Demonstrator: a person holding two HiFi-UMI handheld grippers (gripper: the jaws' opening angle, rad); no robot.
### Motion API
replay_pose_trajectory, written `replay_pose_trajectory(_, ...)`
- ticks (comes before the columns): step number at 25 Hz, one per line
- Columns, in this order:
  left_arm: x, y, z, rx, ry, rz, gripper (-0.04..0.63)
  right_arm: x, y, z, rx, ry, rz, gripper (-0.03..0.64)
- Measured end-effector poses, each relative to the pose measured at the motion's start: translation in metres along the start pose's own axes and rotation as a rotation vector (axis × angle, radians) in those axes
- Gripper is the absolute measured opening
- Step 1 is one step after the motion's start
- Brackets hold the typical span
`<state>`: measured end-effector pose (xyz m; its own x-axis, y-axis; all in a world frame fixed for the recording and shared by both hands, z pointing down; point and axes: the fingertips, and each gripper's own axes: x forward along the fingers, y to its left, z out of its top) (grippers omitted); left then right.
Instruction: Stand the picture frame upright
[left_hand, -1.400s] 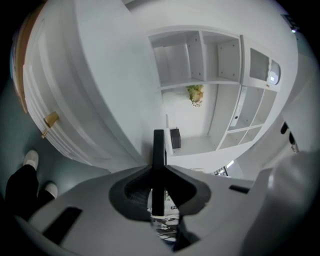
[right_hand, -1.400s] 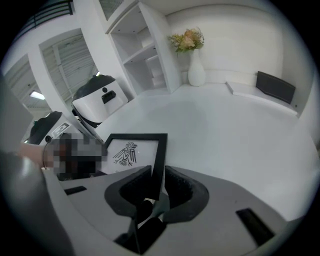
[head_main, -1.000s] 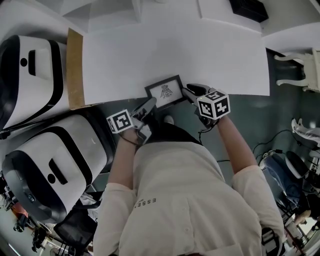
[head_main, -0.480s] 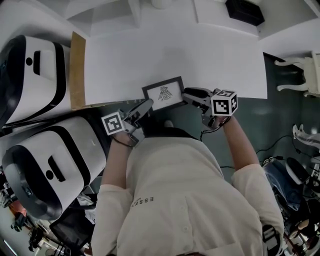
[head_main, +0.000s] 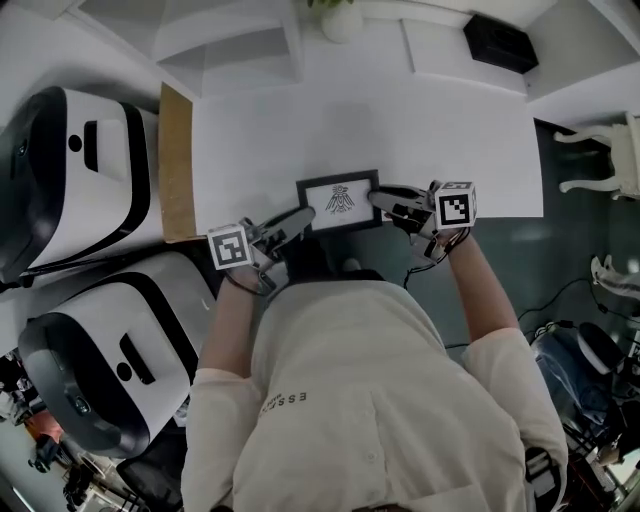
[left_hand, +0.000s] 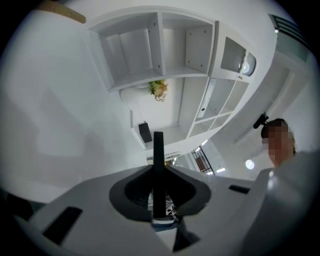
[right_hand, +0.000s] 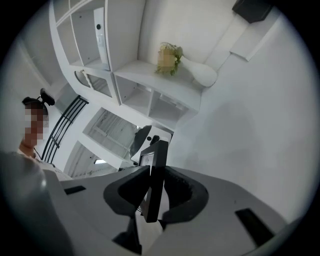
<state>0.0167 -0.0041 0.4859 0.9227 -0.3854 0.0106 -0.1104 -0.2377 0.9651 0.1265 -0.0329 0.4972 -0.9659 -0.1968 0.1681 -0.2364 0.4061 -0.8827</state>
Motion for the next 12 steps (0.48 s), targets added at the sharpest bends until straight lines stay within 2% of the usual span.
replay_pose_trajectory(4,-0.013,0.02,0.038,0.1,0.056,0.078,0.072,0.024,-0.001,0.027,-0.012,-0.003,-0.009,0.091)
replay_pose_trajectory(9,-0.019,0.024,0.085,0.174,0.117,0.095,0.074,0.057,-0.008,0.057,-0.054,-0.007,-0.068,0.087)
replay_pose_trajectory(12,-0.019,0.03,0.108,0.272,0.173,0.117,0.074,0.072,-0.018,0.073,-0.109,0.016,-0.134,0.087)
